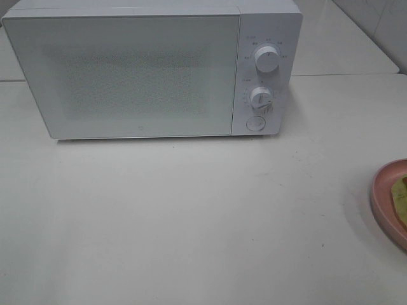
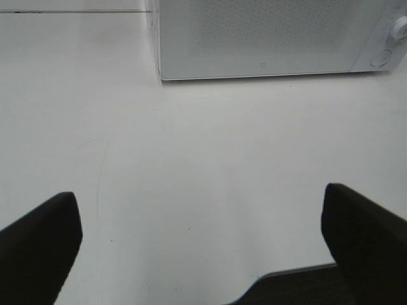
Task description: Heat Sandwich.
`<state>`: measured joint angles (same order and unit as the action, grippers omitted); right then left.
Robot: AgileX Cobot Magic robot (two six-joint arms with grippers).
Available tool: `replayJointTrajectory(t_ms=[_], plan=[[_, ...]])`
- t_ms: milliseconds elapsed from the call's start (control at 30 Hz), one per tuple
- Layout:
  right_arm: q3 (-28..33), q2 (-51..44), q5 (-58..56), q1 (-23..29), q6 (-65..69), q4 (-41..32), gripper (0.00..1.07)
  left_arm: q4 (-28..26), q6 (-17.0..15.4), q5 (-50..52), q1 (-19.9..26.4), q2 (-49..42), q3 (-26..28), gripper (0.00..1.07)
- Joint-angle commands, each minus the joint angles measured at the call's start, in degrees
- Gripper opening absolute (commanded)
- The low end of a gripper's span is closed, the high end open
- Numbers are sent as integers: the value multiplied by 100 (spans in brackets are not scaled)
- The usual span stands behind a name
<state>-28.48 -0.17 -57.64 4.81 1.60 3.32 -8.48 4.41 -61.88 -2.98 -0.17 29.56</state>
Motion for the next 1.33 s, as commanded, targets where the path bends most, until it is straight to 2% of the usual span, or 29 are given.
replayJointTrajectory(t_ms=[33,1333], plan=[[11,-166,46,-40,23,6,66,-6,-40,63,11,-138,-11,97],[11,-166,46,-40,23,6,66,-6,-40,63,11,-115,-11,97]])
